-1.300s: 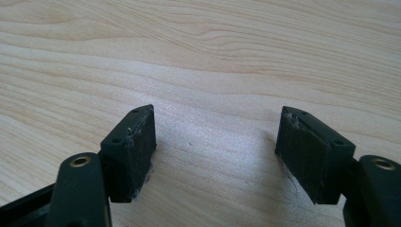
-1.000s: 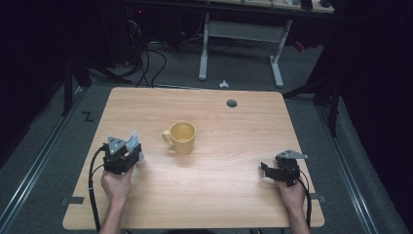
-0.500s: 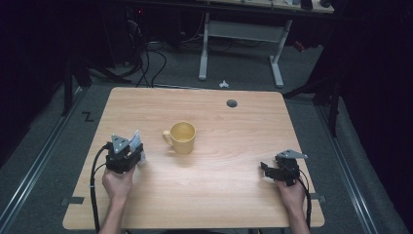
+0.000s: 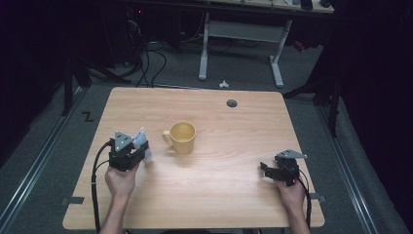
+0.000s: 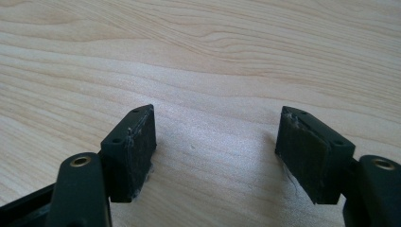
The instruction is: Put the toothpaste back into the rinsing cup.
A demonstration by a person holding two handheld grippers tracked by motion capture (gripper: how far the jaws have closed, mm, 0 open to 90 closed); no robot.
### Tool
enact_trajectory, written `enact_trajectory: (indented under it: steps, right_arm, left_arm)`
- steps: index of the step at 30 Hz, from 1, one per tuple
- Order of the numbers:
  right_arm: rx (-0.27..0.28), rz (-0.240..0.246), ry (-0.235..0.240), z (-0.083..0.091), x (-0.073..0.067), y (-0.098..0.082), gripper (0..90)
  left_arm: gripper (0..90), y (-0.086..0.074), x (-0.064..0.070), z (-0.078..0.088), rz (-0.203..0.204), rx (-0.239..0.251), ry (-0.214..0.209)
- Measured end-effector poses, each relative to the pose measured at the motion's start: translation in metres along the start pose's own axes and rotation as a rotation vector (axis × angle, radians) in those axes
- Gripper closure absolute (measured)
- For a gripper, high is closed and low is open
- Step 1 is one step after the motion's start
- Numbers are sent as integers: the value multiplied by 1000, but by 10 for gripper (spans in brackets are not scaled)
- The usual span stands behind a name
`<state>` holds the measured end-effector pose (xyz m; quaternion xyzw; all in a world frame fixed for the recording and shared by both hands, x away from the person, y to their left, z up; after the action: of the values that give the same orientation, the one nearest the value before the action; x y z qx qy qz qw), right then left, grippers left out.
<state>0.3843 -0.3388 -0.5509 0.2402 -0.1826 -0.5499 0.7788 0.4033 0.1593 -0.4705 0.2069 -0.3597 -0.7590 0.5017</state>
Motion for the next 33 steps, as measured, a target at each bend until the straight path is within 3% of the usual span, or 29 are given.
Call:
enact_trajectory:
  steps: [4,16,33]
  right_arm:
    - [0,-2,-1,0,0,0,296]
    - [0,-3,-1,0,0,-1,296]
    - [0,-2,0,0,0,-1,295]
  left_arm:
    - [681,3,3,1,3,0,-50]
    - [681,12,8,8,-25,-7,-70]
    - [681,35,19,15,-60,-12,-139]
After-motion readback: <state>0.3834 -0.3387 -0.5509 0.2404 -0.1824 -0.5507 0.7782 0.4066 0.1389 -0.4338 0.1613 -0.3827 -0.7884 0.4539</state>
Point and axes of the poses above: each handheld gripper's, and its own axes: z roughly backward along the jaws, y roughly out of its top, x roughly to its right, the point moved 3 cm from there along -z, roughly forward along the jaws, and after that the axes turned 11 degrees about -x, right-handed, at the moved point
